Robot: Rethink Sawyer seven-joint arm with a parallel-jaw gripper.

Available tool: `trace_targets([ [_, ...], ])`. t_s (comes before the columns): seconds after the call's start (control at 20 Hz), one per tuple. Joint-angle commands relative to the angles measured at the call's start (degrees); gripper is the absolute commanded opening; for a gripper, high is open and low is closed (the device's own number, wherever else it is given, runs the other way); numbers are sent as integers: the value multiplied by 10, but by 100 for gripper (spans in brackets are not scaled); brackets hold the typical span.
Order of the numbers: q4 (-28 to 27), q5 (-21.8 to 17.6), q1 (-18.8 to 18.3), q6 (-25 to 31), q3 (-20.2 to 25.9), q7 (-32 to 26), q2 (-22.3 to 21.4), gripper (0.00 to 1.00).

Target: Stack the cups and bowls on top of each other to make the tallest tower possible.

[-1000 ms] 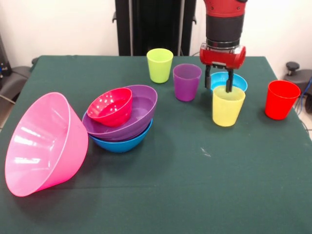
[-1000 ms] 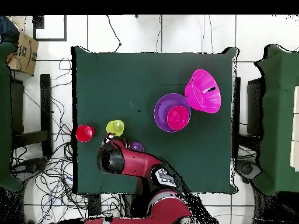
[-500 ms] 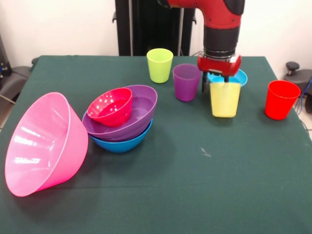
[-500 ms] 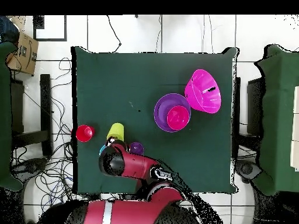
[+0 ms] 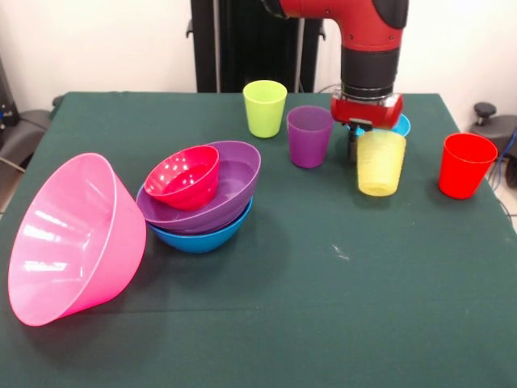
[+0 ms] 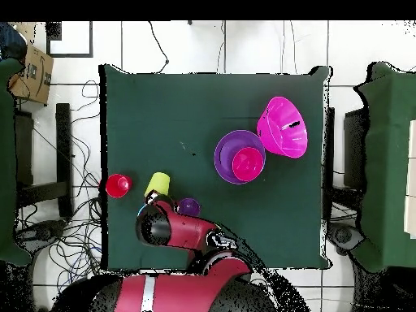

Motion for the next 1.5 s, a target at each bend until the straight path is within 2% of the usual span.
trace_targets([
  [0.05, -35, 12, -21, 36, 43, 93, 24, 0],
  [0.4, -18, 17, -40, 78, 62, 90, -3, 0],
  [0.5, -11, 23, -40, 79, 54, 94, -22, 0],
  [0.55, -1, 25, -35, 94, 28, 87, -73, 0],
  [0.6, 7, 27, -36, 112, 18, 85, -103, 0],
  [0.65, 20, 29, -38, 154, 4, 79, -156, 0],
  [0.75, 24, 24, -37, 202, -25, 65, -215, 0],
  [0.85, 29, 13, -53, 250, -31, 53, -259, 0],
  [1.0, 40, -1, -78, 288, -27, 37, -304, 0],
  [1.15, 57, -3, -115, 306, 0, 18, -346, 0],
  [1.3, 40, -17, -118, 336, -16, 1, -365, 0],
  [1.5, 37, -37, -172, 357, 5, -48, -369, 0],
])
